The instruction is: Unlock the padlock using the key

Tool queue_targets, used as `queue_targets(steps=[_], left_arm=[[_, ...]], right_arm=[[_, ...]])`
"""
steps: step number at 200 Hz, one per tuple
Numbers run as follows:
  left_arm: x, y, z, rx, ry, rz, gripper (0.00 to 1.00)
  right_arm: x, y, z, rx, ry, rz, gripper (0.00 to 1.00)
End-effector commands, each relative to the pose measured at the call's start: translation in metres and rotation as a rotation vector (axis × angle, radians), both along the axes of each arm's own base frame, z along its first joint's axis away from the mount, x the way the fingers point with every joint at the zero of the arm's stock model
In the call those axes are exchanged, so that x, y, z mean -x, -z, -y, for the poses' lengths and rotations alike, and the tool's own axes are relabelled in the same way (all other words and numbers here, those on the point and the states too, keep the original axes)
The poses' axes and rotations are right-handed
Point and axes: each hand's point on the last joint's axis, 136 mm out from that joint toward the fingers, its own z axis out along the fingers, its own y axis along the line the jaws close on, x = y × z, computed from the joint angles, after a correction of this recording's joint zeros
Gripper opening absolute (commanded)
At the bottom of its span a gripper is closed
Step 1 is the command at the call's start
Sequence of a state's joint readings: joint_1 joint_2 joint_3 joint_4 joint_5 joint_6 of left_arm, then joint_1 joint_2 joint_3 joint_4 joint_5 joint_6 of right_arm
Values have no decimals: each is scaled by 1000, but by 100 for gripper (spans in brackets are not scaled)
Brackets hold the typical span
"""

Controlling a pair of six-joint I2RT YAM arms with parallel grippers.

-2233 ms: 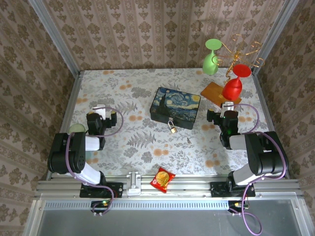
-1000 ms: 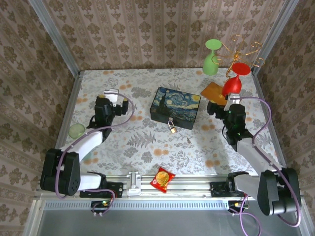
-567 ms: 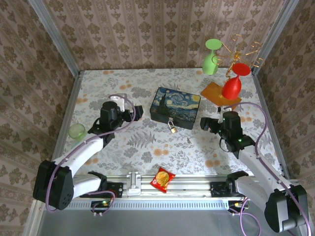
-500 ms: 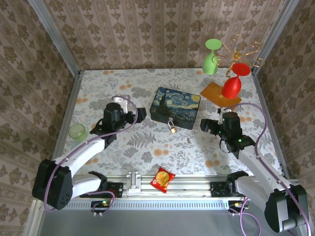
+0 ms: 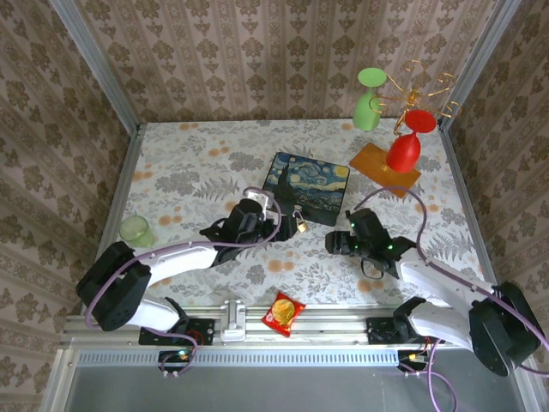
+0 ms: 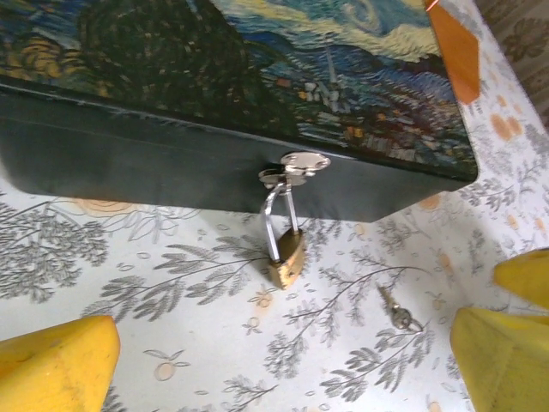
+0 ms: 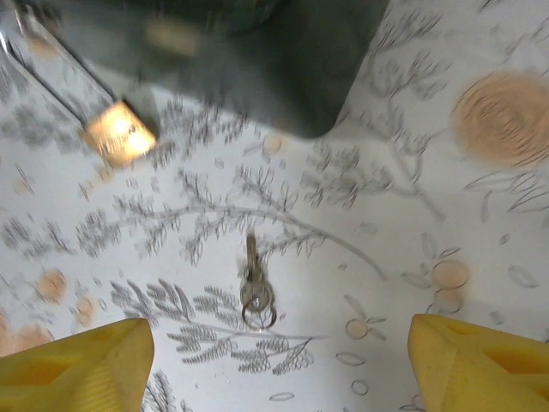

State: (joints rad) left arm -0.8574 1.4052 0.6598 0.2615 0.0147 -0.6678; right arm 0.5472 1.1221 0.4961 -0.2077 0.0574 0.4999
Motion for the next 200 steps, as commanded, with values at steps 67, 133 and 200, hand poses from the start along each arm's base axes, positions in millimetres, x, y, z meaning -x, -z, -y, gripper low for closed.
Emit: queue_targets(steps=[67,133,200], left_arm=[[1,-21,21,75,-51,62,100],[3,-24,20,79,-41,78,100],[6,-23,15,83,-46,87,100]], right_arm=[[-4,17,-28,59,-28,-28,54],[-16,24,-29,118,-28,-32,48],[-15,39,-22,172,-15,-63,39]])
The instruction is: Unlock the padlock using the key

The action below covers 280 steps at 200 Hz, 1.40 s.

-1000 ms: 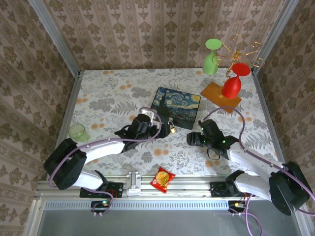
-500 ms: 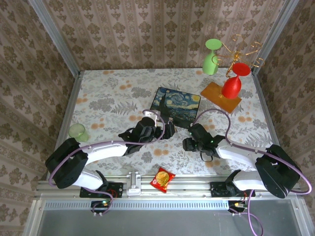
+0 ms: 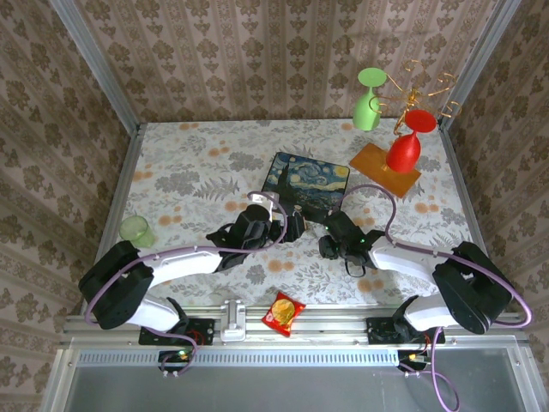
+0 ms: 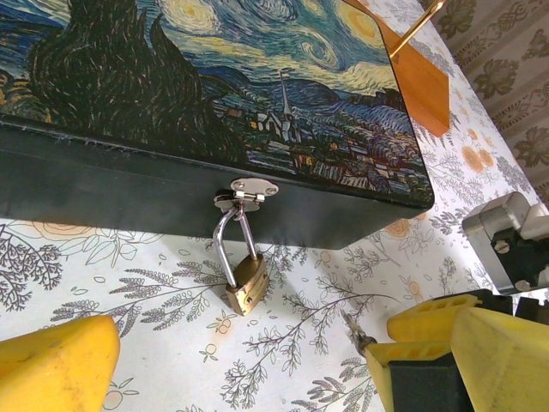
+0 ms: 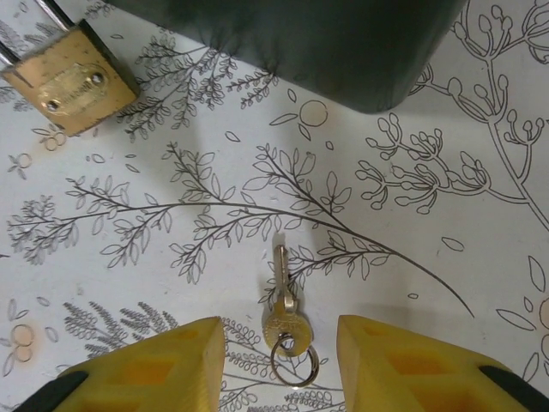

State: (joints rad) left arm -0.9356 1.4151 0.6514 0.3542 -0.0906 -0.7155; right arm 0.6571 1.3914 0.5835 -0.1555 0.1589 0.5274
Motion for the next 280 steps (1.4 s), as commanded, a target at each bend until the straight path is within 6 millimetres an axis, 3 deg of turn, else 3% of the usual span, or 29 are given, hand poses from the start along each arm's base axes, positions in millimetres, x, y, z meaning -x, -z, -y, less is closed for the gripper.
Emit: queue_targets(steps=[1,119,156,172,216,243,265,280], left_arm=[[1,-11,-1,31,-8,31,100],[1,-10,-5,47,-11,34,100],[1,-12,-7,52,-12,38,100],[1,-12,-7,51,-11,37,100],[0,-32,-23,69,-90,109,100],[2,-35,-17,86,-80,73,100],[8,-32,-2,309,-101,-101,97],[14,-48,12,539,-110,-186,90]], right_arm=[[-6,4,2,44,14,3,39],[10,18,1,89,8,-58,25],[10,17,0,93,3,-47,16],[7,10,0,85,5,-21,7],[5,-22,-3,23,-46,78,1],[8,-37,-4,-19,-105,99,0],[10,-56,-12,-74,-169,162,0],[12,-70,-17,-110,-208,204,0]])
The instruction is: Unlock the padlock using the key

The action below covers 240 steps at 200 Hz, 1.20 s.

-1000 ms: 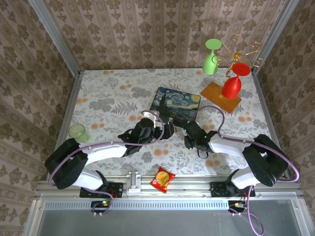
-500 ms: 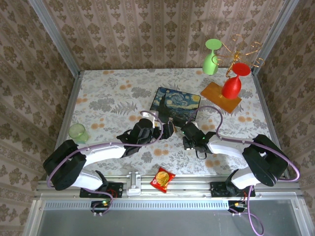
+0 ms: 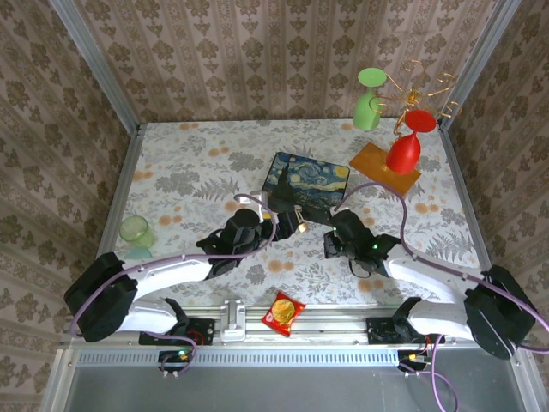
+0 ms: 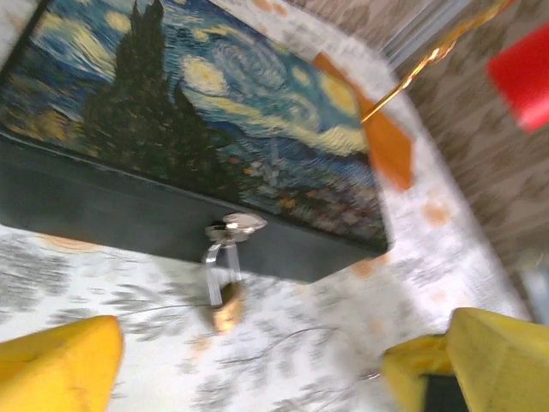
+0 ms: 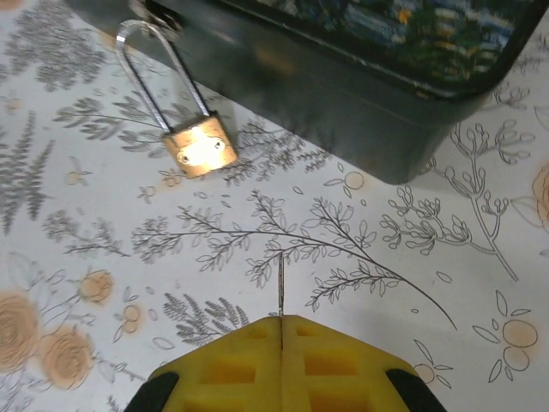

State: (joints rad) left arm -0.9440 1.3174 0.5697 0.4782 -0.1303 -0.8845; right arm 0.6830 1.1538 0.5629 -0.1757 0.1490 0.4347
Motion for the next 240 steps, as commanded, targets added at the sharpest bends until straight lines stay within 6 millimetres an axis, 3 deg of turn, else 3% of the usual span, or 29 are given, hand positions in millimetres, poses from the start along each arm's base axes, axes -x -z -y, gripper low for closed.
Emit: queue_targets(steps=[1,18,34,47,81,106,148,204,240], left_arm=[[11,-21,23,358,0,-155,90],[14,-29,30,487,-22,-228,90],[15,-17,28,556,-86,-326,90],[15,-21,30,633,-88,-331,87],[23,-14,50,649,-51,-371,79],[24,3,57,661,-51,-413,73],[25,14,74,633,-10,-447,63],[28,21,76,615,1,-472,45],[29,24,77,610,2,-478,39]], right_arm=[[9,-13,-7,-27,-105,39,0],[11,-28,-11,-55,-136,80,0],[10,-40,-14,-78,-151,106,0],[10,-48,-19,-102,-172,121,0],[11,-61,-34,-158,-236,140,0],[11,-68,-38,-181,-248,167,0],[13,-66,-38,-56,-263,212,0],[13,-60,-42,129,-264,302,0],[9,-57,-51,187,-276,334,0]])
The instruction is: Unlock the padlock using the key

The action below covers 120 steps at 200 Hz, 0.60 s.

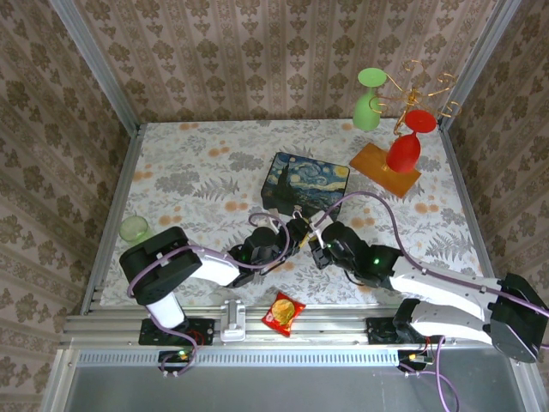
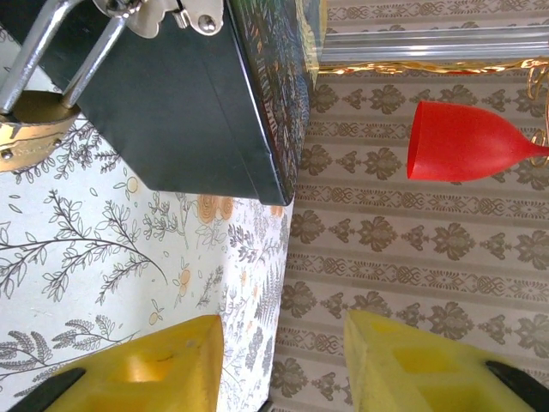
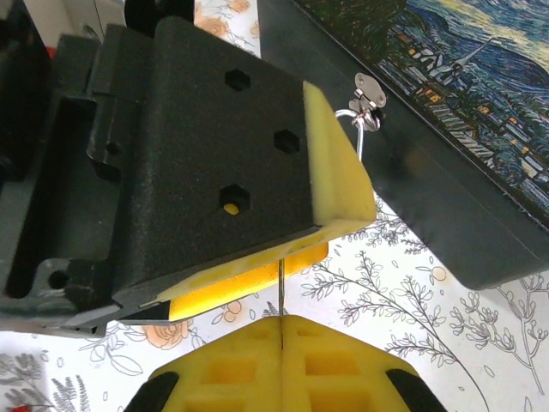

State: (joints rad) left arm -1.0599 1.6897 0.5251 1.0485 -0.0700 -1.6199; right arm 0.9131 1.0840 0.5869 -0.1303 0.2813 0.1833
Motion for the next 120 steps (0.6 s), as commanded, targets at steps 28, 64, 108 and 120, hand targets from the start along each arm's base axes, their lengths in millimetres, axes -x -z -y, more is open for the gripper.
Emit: queue_targets(steps=[28,64,108,120], left_arm=[[2,-13,10,36,27,19,30],[4,-13,15,27,53,16,26],[4,-6,12,8,52,10,19],[4,-5,12,8,51,10,17]], right_arm=[[-13,-17,-7,57,15,115,0],[-13,-18,-4,52,20,133,0],[-13,-18,-6,54,12,146,0],[-12,-19,-7,55,3,150,0]])
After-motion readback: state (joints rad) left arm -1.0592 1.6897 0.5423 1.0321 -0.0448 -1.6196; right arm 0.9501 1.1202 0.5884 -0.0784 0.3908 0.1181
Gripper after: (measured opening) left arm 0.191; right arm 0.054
